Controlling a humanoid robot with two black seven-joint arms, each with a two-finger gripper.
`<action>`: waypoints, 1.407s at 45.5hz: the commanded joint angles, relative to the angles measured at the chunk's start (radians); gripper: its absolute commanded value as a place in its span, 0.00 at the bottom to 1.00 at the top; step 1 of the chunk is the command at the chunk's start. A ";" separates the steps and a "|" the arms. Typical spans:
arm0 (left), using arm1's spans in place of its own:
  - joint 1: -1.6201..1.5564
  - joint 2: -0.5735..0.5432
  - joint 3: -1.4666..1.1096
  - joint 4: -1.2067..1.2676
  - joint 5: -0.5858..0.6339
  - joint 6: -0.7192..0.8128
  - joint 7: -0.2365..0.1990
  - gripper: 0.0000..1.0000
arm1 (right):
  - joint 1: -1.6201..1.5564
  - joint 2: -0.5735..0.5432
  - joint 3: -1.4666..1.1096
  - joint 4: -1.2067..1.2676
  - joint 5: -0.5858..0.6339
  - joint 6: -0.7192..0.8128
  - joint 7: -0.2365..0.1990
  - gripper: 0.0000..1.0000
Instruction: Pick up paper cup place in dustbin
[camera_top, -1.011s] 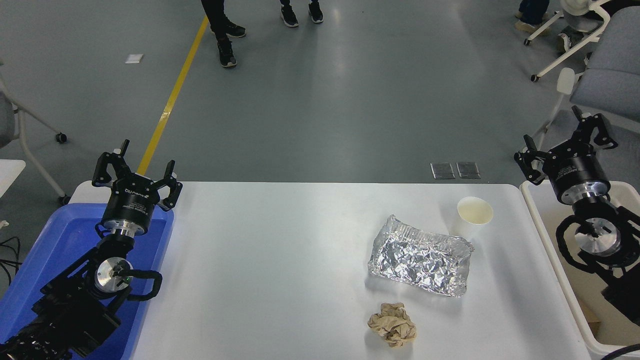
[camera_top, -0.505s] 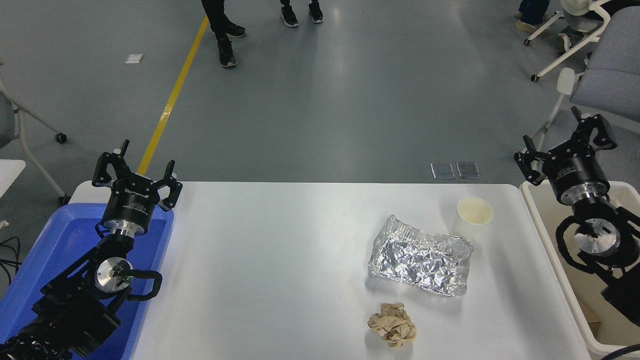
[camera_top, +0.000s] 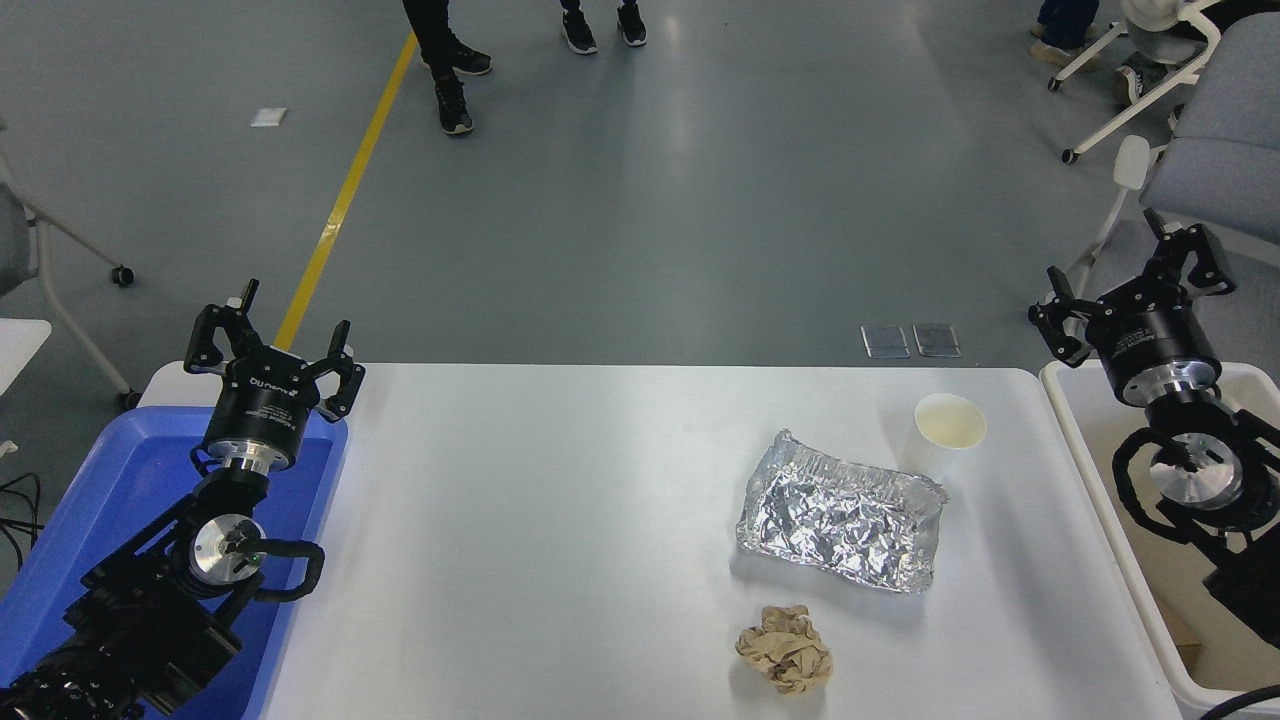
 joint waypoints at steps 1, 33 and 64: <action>0.000 0.000 0.000 -0.001 0.000 0.000 0.000 0.98 | 0.015 -0.001 -0.007 -0.001 0.000 0.000 0.000 1.00; 0.000 0.000 0.000 -0.001 0.000 0.000 0.000 0.98 | 0.441 -0.278 -0.664 0.003 0.006 -0.005 -0.020 1.00; 0.000 0.000 0.002 -0.001 0.000 0.000 0.002 0.98 | 1.167 -0.079 -1.967 0.009 0.167 0.012 -0.316 1.00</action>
